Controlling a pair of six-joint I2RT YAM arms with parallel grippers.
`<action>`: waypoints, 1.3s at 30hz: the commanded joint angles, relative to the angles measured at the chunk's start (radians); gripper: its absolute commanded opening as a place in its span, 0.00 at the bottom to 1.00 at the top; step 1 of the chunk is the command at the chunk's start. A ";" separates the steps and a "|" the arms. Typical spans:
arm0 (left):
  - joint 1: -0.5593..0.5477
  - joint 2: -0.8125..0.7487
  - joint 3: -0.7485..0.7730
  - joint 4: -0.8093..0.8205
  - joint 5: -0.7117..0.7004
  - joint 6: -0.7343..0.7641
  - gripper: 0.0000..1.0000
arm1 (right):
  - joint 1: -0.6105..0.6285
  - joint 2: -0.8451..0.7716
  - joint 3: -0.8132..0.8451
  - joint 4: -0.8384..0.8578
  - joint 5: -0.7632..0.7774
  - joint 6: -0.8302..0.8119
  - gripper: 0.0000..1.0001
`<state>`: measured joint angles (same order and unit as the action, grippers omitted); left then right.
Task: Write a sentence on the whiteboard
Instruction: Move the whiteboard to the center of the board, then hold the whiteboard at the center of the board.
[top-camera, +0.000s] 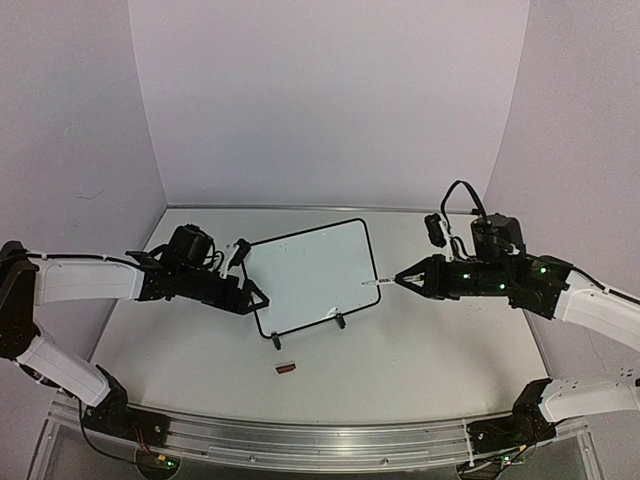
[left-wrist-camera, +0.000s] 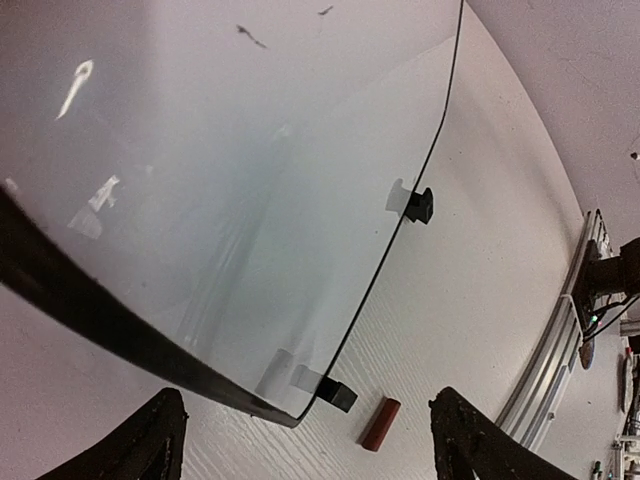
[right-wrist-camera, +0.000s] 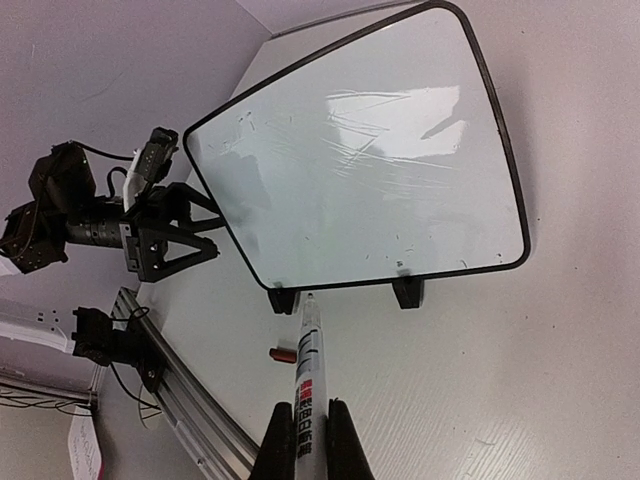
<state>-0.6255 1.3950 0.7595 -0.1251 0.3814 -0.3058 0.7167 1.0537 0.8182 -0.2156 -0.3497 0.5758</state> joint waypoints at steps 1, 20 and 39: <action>0.014 -0.075 -0.031 0.016 -0.037 -0.031 0.86 | 0.018 0.017 0.034 0.040 0.033 -0.014 0.00; 0.198 0.027 0.046 0.277 0.258 -0.019 0.56 | 0.035 0.035 0.033 0.072 0.052 -0.010 0.00; 0.234 0.013 0.009 0.326 0.340 0.031 0.11 | 0.038 0.038 0.029 0.073 0.056 -0.007 0.00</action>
<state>-0.4011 1.4472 0.7733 0.1658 0.7043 -0.3104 0.7475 1.1012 0.8249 -0.1745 -0.3069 0.5694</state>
